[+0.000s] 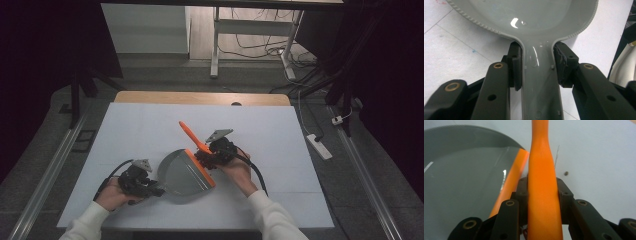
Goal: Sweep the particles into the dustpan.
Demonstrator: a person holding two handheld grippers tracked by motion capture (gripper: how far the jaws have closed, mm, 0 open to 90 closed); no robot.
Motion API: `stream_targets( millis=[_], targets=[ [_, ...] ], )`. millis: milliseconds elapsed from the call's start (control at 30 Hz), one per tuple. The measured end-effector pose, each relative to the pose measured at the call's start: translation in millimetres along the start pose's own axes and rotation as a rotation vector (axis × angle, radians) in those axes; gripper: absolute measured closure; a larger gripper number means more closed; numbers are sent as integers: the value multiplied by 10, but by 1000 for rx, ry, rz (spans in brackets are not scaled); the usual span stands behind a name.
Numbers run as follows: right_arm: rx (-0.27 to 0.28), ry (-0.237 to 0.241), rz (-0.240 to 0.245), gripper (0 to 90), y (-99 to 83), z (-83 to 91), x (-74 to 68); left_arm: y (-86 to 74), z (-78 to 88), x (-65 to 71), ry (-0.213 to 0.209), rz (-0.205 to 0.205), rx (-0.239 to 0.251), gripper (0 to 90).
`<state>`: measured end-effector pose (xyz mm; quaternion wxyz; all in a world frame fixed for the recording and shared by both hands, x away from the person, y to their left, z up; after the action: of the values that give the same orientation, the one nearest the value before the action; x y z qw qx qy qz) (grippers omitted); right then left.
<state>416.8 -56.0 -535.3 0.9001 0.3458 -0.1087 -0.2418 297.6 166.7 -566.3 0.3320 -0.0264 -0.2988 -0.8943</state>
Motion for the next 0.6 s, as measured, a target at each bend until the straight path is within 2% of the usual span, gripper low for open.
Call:
stream_targets(
  millis=[600],
  targets=[
    [19,56,21,696,61,-28,-190,-2,-4,0,0,0,-2,623]
  ],
)
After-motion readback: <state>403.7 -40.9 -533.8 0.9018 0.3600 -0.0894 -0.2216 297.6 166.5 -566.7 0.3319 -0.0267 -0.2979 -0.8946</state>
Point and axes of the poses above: each handheld gripper's, and its own axes: z roughly backward along the jaws, y roughly out of its top, x roughly to its right, the point moved 6 cm from there along -z, roughly forward along the jaws, and after that the axes turned 4 degrees about y, right-handed, at the moved point
